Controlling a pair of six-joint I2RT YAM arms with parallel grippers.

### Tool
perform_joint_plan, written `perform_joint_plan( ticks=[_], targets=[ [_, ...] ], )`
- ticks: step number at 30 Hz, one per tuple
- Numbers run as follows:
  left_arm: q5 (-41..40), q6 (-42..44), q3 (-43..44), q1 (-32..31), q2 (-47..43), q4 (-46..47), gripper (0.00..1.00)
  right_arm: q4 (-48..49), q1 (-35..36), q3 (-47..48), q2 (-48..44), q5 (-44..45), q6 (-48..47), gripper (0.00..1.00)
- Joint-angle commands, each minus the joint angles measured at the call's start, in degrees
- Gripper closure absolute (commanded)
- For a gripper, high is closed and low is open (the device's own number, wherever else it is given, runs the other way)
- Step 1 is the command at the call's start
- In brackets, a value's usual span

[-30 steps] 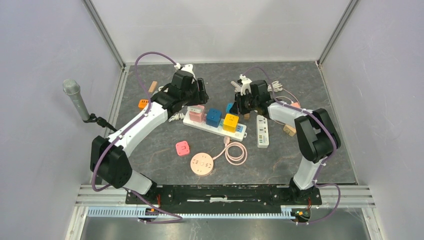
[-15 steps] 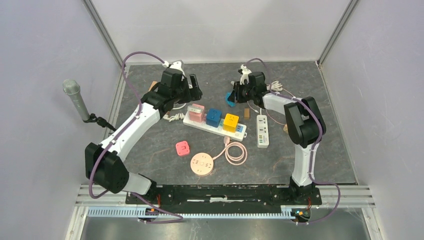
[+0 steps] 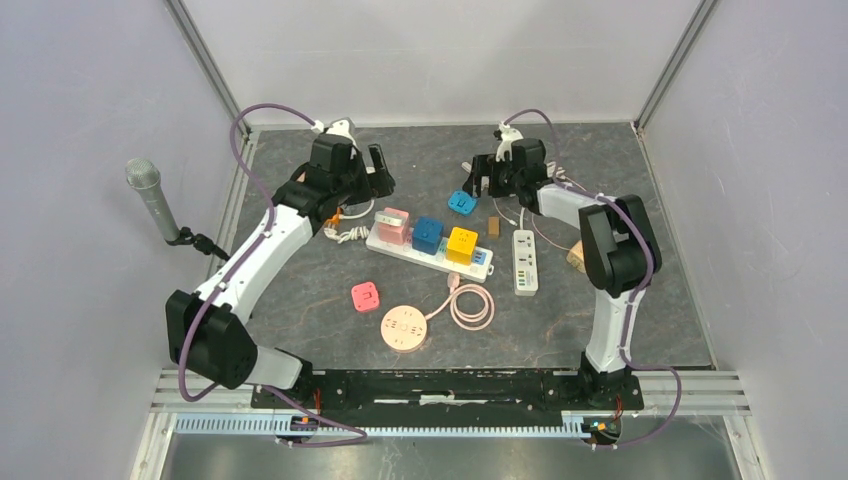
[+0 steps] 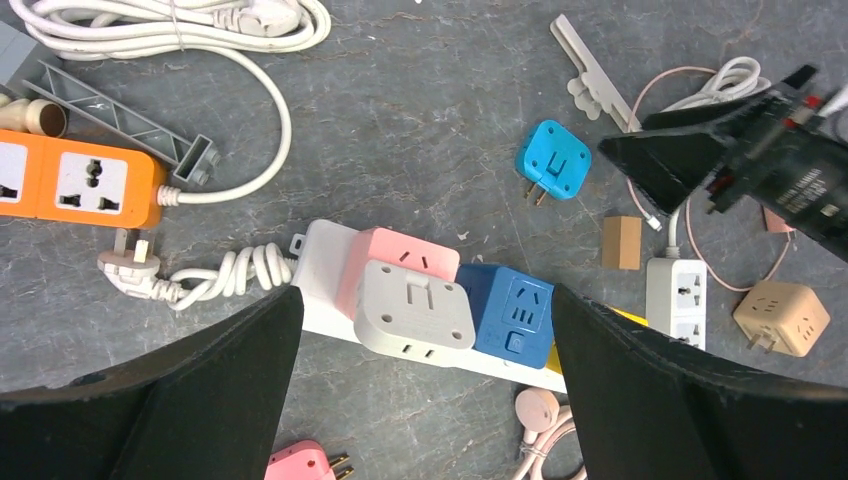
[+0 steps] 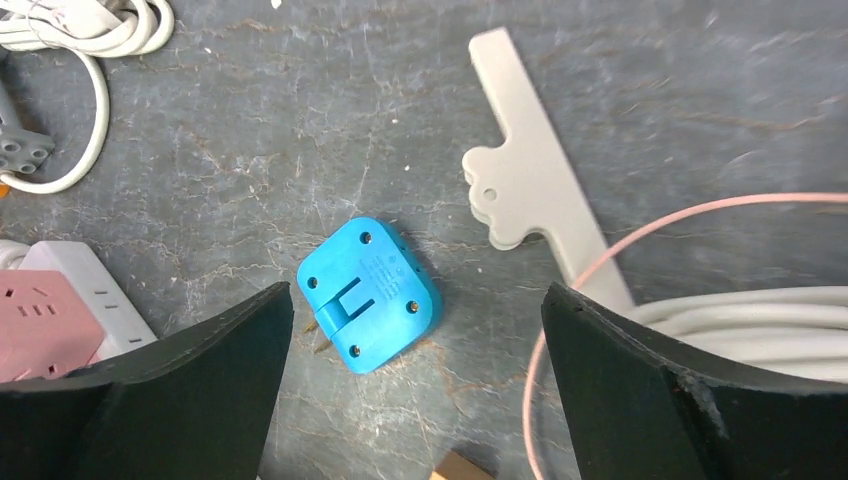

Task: Pull the plug off the socket

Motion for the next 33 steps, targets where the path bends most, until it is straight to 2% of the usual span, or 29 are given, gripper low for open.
perform_joint_plan(
  ticks=[1, 5, 8, 9, 16, 22, 26, 30, 33],
  targets=[
    [3.76, 0.87, 0.43, 2.18, -0.95, 2.29, 0.00, 1.39, 0.19, -0.65, -9.20, 3.47, -7.18, 0.02],
    [8.72, 1.74, 0.61, 2.93, -1.18, 3.62, 0.00, -9.51, 0.11, 3.91, -10.78, 10.00, -10.23, 0.02],
    [9.30, 1.70, 0.62, 2.95, -1.49, 4.15, 0.00, -15.16, -1.14, 5.95, -10.72, 3.58, -11.23, 0.02],
    [9.98, 1.67, 0.57, 2.93, -1.54, 4.48, 0.00, -15.05, -1.22, 5.40, -11.07, 0.05, -11.91, 0.02],
    [16.41, 1.09, -0.54, 2.86, -1.35, 6.47, 0.00, -4.87, 2.13, -7.72, -20.90, -8.85, -17.21, 0.04],
    [18.71, -0.98, -0.61, -0.40, 1.04, 7.17, 0.00, -4.93, 5.60, -14.43, -25.11, -18.43, -25.71, 0.11],
    [18.77, -2.78, 1.40, -2.27, 4.65, 7.06, 0.11, -10.63, 8.76, -16.24, -25.03, -18.59, -33.26, 0.12],
    [19.37, -3.39, 3.27, -5.11, 8.86, 7.03, 0.23, -12.93, 9.75, -17.10, -23.82, -18.59, -36.81, 0.18],
    [15.28, -1.27, 4.83, -8.04, 11.81, 5.01, 0.27, -12.67, 9.78, -18.02, -23.96, -17.93, -38.10, 0.19]
  ],
)
